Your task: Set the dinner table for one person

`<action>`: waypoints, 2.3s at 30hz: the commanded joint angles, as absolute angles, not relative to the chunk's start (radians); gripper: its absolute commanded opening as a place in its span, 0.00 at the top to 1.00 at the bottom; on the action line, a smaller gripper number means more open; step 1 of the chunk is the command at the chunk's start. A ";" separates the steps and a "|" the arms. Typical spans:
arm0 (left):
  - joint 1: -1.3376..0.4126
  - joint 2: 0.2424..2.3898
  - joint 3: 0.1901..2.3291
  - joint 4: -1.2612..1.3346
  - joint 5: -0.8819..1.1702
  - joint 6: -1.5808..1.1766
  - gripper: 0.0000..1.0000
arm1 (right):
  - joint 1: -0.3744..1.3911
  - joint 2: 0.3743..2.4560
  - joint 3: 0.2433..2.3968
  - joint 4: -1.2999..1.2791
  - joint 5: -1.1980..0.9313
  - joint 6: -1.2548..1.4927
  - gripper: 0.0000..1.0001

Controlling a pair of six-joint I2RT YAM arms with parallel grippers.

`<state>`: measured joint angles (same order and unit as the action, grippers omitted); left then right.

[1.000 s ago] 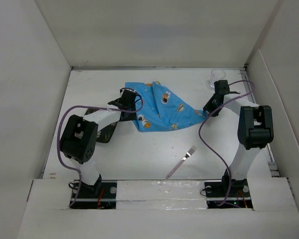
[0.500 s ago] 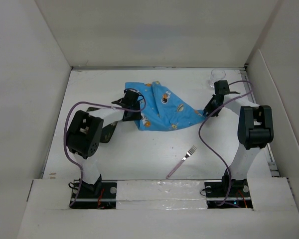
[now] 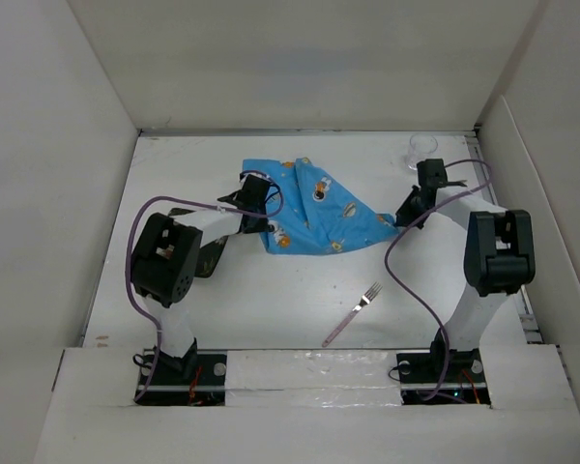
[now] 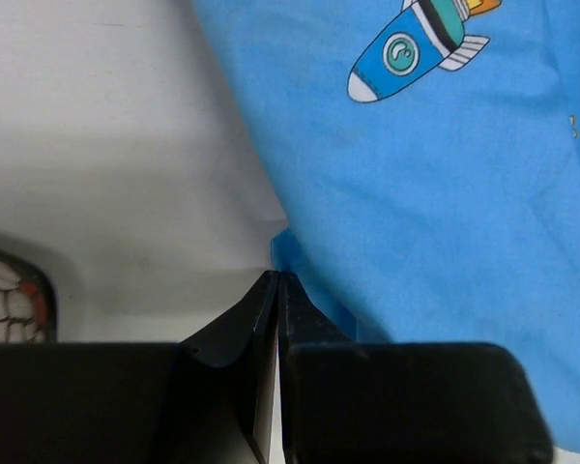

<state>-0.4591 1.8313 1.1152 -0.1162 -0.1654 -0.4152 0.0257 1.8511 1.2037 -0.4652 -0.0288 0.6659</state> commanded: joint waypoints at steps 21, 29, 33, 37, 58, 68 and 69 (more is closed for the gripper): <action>-0.460 1.347 1.091 -0.287 -0.267 -0.425 1.00 | 0.117 1.545 1.176 -0.532 0.058 0.634 0.76; -0.460 1.273 1.100 -0.314 -0.264 -0.417 1.00 | 0.117 1.827 1.322 -0.592 0.058 0.611 0.41; -0.460 1.232 1.103 -0.322 -0.262 -0.414 1.00 | 0.117 1.899 1.379 -0.647 0.061 0.604 0.49; -0.460 1.201 1.109 -0.328 -0.285 -0.387 1.00 | 0.117 1.916 1.374 -0.675 0.037 0.618 0.58; -0.460 1.121 1.028 -0.307 -0.270 -0.382 1.00 | 0.157 1.845 1.173 -0.650 0.009 0.675 0.65; -0.460 1.140 1.078 -0.301 -0.316 -0.357 1.00 | 0.147 1.848 1.192 -0.620 -0.021 0.670 1.00; -0.460 1.144 1.086 -0.298 -0.318 -0.354 1.00 | 0.147 1.845 1.190 -0.614 -0.023 0.667 1.00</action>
<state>-0.4587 1.1526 1.0275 -0.3233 -0.2867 -0.3767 0.1486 1.8359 1.1950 -0.6655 -0.0101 0.6731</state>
